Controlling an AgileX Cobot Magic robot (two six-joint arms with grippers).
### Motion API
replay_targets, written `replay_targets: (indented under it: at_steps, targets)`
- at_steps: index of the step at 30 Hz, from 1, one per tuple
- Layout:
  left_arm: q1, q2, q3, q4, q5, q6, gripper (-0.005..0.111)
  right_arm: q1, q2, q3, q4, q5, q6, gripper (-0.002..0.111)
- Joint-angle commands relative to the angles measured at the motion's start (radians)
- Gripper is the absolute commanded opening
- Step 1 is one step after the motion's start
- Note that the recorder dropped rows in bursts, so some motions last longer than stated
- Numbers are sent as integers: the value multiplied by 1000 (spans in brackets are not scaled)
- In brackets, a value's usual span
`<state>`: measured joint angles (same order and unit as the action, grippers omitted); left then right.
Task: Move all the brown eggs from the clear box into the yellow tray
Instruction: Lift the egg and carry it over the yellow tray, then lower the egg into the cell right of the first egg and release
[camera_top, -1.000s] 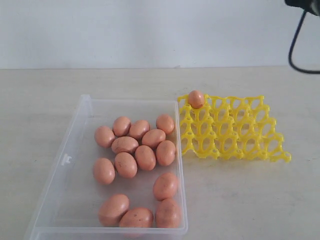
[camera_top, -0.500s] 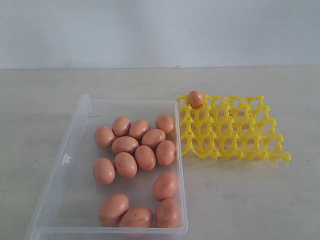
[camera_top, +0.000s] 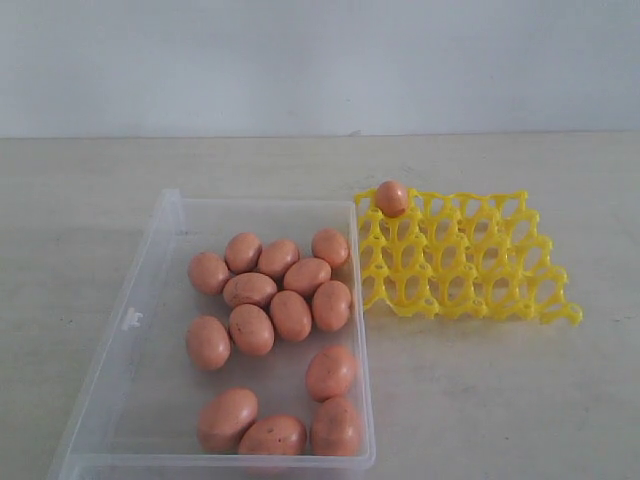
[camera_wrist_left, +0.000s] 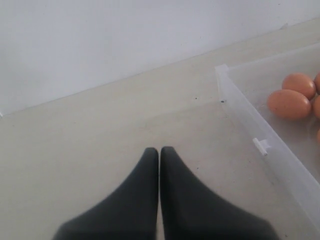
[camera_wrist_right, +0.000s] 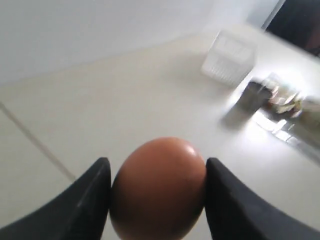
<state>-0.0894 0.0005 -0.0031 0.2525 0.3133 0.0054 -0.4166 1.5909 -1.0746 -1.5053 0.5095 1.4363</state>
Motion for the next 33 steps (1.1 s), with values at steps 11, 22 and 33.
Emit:
replay_targets:
  at_steps: [11, 22, 33]
  targets:
    - [-2, -1, 3, 2, 0, 3, 1, -70, 107, 5, 2334, -217, -1998, 0]
    - [-2, -1, 3, 2, 0, 3, 1, -21, 260, -84, 3250, 653, -3348, 0]
    - [-2, -1, 3, 2, 0, 3, 1, 177, 493, -189, 3250, 712, -3446, 0]
